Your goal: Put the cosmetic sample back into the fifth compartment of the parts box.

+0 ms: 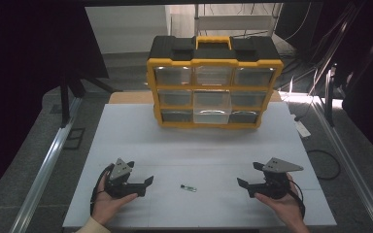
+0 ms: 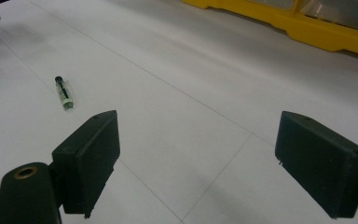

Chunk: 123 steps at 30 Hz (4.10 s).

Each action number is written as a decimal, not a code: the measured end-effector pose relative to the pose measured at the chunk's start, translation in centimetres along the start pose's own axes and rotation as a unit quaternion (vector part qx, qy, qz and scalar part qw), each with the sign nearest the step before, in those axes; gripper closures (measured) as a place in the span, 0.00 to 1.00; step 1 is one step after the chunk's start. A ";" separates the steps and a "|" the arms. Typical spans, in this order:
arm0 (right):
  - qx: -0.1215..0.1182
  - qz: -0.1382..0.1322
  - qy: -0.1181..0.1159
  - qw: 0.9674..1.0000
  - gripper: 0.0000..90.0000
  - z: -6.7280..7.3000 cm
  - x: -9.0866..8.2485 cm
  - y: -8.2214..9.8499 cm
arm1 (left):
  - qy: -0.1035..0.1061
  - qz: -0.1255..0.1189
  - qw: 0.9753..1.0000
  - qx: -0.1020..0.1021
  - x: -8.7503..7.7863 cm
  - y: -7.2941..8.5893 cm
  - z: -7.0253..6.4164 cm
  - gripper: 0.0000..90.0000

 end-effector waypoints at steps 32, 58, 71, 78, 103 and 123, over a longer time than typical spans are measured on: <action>-0.049 0.006 -0.029 0.998 0.17 3.5 1.1 -3.8 | 0.001 0.010 1.000 0.007 0.4 -0.1 -0.3 0.11; -0.078 0.036 -0.054 0.995 0.17 5.7 3.1 -5.4 | 0.004 0.011 1.000 0.008 0.3 -0.1 -0.3 0.11; -0.105 0.048 -0.073 0.991 0.17 7.6 4.3 -6.7 | 0.005 0.011 1.000 0.007 0.4 -0.1 -0.4 0.11; -0.115 0.052 -0.076 0.989 0.17 8.1 4.8 -7.3 | 0.004 0.012 1.000 0.007 0.4 -0.1 -0.4 0.11; -0.136 0.106 -0.091 0.981 0.17 9.7 7.4 -7.4 | 0.006 0.015 1.000 0.007 0.5 0.0 -0.5 0.11; -0.154 0.152 -0.089 0.972 0.18 11.0 10.0 -7.0 | 0.007 0.014 1.000 0.008 0.5 -0.1 -0.5 0.11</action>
Point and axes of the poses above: each handheld gripper's, and its own axes: x roughly forward along the jaws, y roughly out of its underside, z roughly to its left, the point moved 5 cm from there along x, roughly forward along the jaws, and after that the axes turned 10 degrees about z, right-handed, at the moved point
